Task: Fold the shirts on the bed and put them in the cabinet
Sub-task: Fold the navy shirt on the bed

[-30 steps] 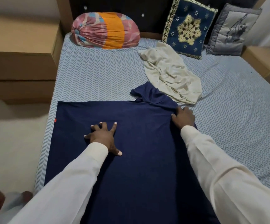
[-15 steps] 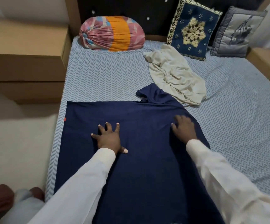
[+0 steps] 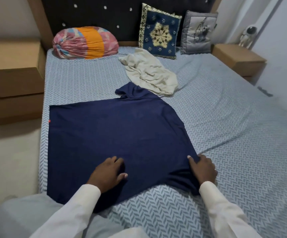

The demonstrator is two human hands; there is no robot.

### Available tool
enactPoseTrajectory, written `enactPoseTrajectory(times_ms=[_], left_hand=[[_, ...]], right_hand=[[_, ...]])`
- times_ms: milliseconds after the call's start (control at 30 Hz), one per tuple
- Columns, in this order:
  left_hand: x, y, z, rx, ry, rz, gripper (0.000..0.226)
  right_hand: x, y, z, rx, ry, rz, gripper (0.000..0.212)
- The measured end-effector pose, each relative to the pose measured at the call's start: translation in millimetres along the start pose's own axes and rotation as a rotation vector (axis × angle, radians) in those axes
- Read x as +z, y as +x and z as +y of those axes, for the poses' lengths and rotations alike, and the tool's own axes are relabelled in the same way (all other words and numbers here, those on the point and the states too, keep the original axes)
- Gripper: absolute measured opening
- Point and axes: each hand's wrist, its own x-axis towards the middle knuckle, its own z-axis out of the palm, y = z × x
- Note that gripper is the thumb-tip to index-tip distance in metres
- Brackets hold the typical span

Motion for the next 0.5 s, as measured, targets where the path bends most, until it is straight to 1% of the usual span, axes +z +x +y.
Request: enactPoseTrajectory(times_ms=[67,133,200,233,267,333,367,400,433,500], left_hand=[[-3.5,-20.2,5.6,0.0,-0.05,-0.111,0.05],[-5.8,-38.8,9.5,-0.002,-0.047,-0.207,0.06],[-5.3,-56.1,11.4,-0.004,0.027,-0.285,0.063],[-5.0,-62.1,10.3,-0.004,0.072,-0.305,0.062],[-4.1,-69.8,9.8,-0.006,0.108,-0.317,0.061],[-4.4,-81.3,6.0,-0.037,0.162,-0.343,0.06],[-4.8,-85.2,4.5,-0.061,0.189,-0.364,0.062],[-3.8,-89.9,4.1,-0.087,0.218,-0.386,0.067],[-3.5,-93.3,4.4,-0.114,0.251,-0.403,0.071],[-2.7,-96.4,4.6,-0.167,0.311,-0.421,0.077]], right_hand=[[-2.0,-15.1,14.2,0.049,0.119,-0.095,0.061],[-3.3,-19.9,26.8,0.08,0.352,-0.249,0.056],[-6.5,-20.9,36.9,0.082,0.598,-0.339,0.04],[-11.8,-22.2,37.1,0.073,0.73,-0.391,0.03],[-18.9,-26.2,37.6,0.05,0.872,-0.442,0.024],[-29.4,-30.2,37.6,0.013,1.095,-0.536,0.023],[-32.0,-29.6,38.0,0.003,1.182,-0.574,0.019],[-33.8,-29.9,40.4,0.013,1.26,-0.608,0.014],[-36.3,-29.6,41.1,0.026,1.29,-0.623,0.014],[-41.5,-28.9,41.7,0.047,1.274,-0.626,0.018]])
